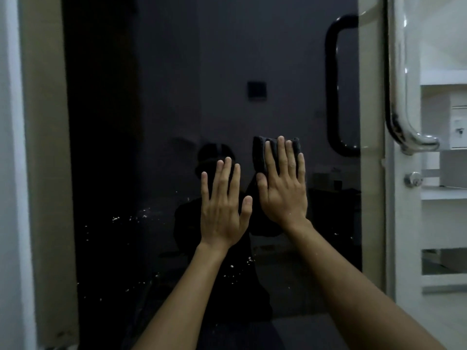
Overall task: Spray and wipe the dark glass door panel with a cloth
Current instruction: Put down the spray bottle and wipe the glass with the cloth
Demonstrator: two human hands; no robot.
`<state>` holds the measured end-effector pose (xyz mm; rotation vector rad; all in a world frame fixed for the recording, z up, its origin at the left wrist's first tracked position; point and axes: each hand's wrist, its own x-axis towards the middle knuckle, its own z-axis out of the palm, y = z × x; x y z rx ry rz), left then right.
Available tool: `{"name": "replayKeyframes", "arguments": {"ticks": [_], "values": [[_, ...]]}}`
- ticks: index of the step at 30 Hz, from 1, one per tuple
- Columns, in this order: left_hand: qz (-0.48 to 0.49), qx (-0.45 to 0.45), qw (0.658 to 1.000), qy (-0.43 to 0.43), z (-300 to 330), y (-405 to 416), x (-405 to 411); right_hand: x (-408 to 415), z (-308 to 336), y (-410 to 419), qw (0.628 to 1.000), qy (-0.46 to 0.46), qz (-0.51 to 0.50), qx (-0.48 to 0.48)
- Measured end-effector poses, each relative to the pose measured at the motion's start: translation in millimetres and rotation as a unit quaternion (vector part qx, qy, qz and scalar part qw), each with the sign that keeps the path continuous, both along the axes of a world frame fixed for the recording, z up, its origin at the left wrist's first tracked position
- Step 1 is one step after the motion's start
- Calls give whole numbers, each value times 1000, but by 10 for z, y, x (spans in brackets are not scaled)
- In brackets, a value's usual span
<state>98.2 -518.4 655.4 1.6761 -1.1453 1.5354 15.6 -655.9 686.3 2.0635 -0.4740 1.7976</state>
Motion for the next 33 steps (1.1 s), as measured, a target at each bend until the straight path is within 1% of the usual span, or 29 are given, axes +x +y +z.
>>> {"name": "replayKeyframes", "arguments": {"ticks": [4, 9, 13, 18, 20, 25, 33], "values": [[19, -7, 1000, 8, -61, -133, -39, -227, -71, -290, 1000, -6, -3, 14], [73, -18, 997, -10, -87, -242, -31, -484, -159, -639, 1000, -9, -6, 23], [99, -26, 995, -17, -98, -265, -10, -654, -192, -854, 999, -14, -5, 29], [109, -26, 994, -19, -106, -268, 12, -840, -255, -1121, 999, -25, 13, 21], [111, -25, 993, -18, -105, -271, 13, -929, -278, -1254, 999, -28, 6, 26], [115, -29, 993, -16, -116, -276, 12, -1143, -337, -1511, 997, -36, -6, 73], [108, -41, 993, -22, -114, -290, 2, -1168, -344, -1523, 996, -33, -3, 81]]}}
